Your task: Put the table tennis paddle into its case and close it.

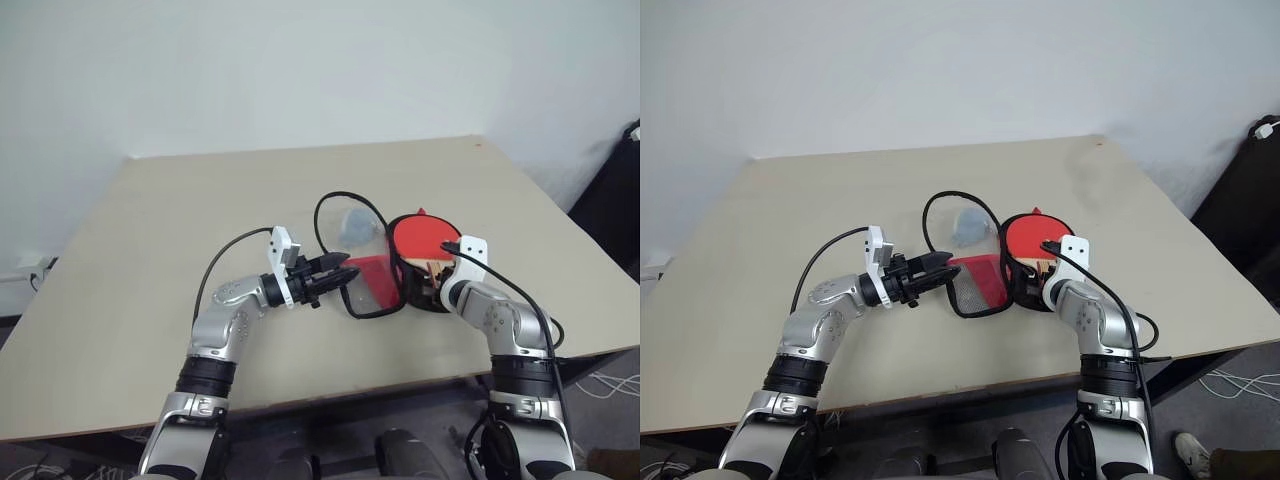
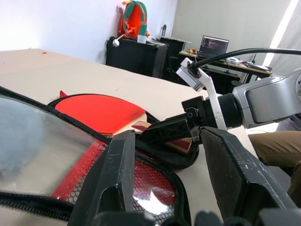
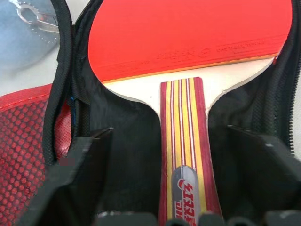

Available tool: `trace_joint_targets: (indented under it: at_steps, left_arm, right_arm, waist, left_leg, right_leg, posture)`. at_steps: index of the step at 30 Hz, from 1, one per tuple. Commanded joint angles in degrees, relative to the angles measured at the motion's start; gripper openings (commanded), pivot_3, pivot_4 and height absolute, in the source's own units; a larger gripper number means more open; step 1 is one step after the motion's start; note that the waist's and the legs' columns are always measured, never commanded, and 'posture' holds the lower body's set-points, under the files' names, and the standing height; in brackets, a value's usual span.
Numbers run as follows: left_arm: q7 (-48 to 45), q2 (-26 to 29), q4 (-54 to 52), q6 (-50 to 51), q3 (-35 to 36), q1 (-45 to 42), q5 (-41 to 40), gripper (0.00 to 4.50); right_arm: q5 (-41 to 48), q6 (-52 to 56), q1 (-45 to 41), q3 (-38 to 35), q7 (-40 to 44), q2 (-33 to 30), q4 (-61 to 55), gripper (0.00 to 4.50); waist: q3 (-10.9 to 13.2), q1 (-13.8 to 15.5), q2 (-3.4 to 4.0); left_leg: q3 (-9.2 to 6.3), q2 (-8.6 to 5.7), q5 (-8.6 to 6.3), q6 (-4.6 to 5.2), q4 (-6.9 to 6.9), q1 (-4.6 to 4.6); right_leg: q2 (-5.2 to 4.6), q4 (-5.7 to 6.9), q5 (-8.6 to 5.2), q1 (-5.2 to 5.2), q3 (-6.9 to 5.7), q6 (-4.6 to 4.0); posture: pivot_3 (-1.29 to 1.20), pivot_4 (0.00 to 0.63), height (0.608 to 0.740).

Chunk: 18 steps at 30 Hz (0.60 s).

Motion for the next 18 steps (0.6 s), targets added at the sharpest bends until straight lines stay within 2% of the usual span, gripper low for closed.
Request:
trace_joint_targets:
  at_steps: [1, 10, 18]
  left_arm:
    - [0.03, 0.38, -1.57, -0.89, 0.94, -1.11, -0.64, 2.29]
    - [0.83, 0.44, -1.09, -0.26, 3.63, -1.68, -2.47, 2.29]
    - [4.47, 1.2, 2.04, 2.33, 11.52, -4.14, -7.37, 2.29]
  right_arm:
    - [-1.09, -2.33, -1.35, 0.75, 0.02, -0.99, -3.04, 4.46]
    - [-6.83, -12.57, 0.14, 10.81, 7.2, -9.13, -11.85, 4.46]
    - [-9.0, -17.6, 0.95, 10.44, 8.68, -11.42, -11.04, 4.46]
  waist:
    - [0.0, 0.0, 0.0]
    - [0.01, -0.1, 0.01]
    - [0.01, 0.07, -0.03]
  left_leg:
    - [0.0, 0.0, 0.0, 0.0, 0.0, 0.0]
    - [0.01, 0.0, 0.0, 0.0, -0.05, 0.01]
    - [0.0, 0.01, 0.0, 0.0, -0.05, 0.03]
  right_leg:
    - [0.0, 0.0, 0.0, 0.0, 0.0, 0.0]
    - [0.0, -0.02, -0.01, -0.02, -0.01, -0.01]
    - [0.0, -0.02, -0.03, 0.0, -0.02, -0.04]
  posture:
    - [0.0, 0.0, 0.74]
    - [0.0, 0.0, 0.74]
    - [0.0, 0.0, 0.74]
